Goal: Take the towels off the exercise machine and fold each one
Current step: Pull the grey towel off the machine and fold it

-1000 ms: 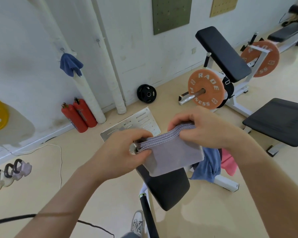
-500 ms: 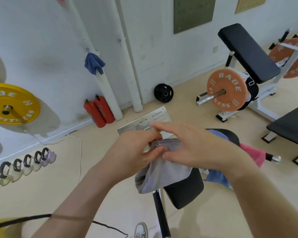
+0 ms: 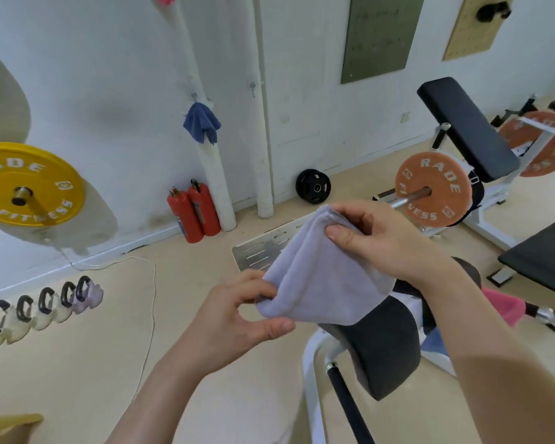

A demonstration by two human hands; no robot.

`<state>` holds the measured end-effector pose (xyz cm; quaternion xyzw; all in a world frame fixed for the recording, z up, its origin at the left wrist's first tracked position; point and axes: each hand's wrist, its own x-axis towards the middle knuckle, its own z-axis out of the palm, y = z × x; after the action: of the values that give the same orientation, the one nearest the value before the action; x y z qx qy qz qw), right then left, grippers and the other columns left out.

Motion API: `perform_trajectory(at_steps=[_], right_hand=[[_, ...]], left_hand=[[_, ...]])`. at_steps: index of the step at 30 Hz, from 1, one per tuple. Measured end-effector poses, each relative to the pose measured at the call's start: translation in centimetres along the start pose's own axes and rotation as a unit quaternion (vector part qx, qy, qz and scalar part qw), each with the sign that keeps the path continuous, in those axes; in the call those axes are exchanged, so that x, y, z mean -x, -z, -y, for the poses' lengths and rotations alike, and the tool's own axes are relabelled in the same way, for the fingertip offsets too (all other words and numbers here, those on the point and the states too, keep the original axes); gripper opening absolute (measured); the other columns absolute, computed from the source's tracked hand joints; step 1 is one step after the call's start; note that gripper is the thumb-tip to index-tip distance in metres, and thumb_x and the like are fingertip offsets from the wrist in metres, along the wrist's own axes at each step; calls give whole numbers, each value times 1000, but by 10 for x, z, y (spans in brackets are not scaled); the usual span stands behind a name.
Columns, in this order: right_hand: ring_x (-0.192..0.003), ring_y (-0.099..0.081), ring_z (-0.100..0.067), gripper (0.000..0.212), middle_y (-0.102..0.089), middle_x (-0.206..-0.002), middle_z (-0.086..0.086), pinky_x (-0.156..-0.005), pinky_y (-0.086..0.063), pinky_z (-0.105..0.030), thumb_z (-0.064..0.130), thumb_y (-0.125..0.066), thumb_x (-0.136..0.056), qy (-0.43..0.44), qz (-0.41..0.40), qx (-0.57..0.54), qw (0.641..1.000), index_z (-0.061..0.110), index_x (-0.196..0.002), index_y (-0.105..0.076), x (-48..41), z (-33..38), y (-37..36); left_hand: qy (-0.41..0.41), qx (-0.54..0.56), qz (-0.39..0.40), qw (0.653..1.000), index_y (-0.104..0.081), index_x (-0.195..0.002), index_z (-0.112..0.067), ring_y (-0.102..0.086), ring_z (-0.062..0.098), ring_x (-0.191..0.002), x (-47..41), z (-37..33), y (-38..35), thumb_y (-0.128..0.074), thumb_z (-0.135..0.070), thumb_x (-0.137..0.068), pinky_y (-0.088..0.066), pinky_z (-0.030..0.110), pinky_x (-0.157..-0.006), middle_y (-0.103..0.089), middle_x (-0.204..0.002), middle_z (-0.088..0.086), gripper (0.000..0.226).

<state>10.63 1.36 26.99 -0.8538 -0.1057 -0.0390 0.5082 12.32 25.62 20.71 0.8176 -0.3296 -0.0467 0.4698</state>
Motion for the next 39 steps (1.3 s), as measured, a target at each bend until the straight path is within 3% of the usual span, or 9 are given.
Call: perform_trajectory(at_steps=[8,15,18,22,25,30,33,37,39], right_hand=[[-66,-48,-8,25,-57,-75,9,-57,-34,-18,33,-39,-96,82,-89,184,975,14,-97,-55,-48,52,-123],[-62,-48,-4,18,-55,-66,13,-59,-39,-18,26,-48,-99,16,-72,-47,996,24,-88,-62,-76,87,-191],[-67,-50,-10,25,-56,-72,5,-61,-41,-23,28,-47,-100,-49,-38,-162,985,13,-90,-64,-85,100,-203],[-61,-43,-12,34,-47,-66,0,-57,-35,-25,29,-47,-100,-45,23,-122,991,3,-81,-57,-99,113,-209],[-55,-43,-6,31,-49,-60,11,-54,-37,-20,31,-46,-100,-11,59,-88,994,17,-74,-58,-113,121,-208],[-60,-50,-5,28,-57,-64,13,-62,-42,-24,34,-48,-99,9,57,-62,996,23,-77,-63,-147,115,-202],[-62,-52,-7,26,-59,-66,8,-65,-43,-30,36,-52,-97,3,33,-5,999,22,-80,-66,-173,90,-193],[-60,-49,-12,30,-56,-65,0,-57,-41,-25,31,-52,-98,-65,-16,-134,989,10,-79,-65,-209,54,-178],[-58,-53,-11,31,-59,-65,2,-57,-42,-24,33,-53,-97,-124,-26,-175,976,9,-83,-67,-231,34,-166]], left_hand=[[46,45,-159,985,-38,-50,-11,-33,4,-51,52,19,105,-69,-46,-70,-24,15,-48,-33,-54,-9,51],[120,251,-321,905,-36,-59,-11,-31,17,-56,86,45,158,-74,-39,-65,-22,28,-50,-34,-59,7,47],[121,340,-249,899,-50,-80,-21,-47,17,-51,89,55,174,-69,-21,-74,-34,23,-47,-56,-59,3,20],[138,136,-26,981,-61,-111,-37,-67,15,-84,93,70,199,-61,-21,-80,-52,32,-82,-72,-95,-5,34],[107,173,-54,978,-64,-116,-21,-64,11,-108,76,67,206,-61,-30,-84,-50,26,-92,-70,-113,-5,34],[125,185,-95,970,-67,-100,-9,-68,15,-81,31,68,206,-62,-44,-80,-52,27,-68,-71,-94,11,40],[138,181,-76,971,-64,-101,-4,-64,21,-81,6,84,210,-63,-46,-80,-47,34,-69,-67,-98,22,47],[160,182,-5,970,-59,-114,-19,-63,24,-99,-31,112,215,-70,-35,-76,-49,36,-81,-64,-112,11,43],[165,204,-44,964,-57,-114,-32,-63,21,-94,-55,121,213,-70,-28,-75,-52,32,-75,-65,-111,7,41]])
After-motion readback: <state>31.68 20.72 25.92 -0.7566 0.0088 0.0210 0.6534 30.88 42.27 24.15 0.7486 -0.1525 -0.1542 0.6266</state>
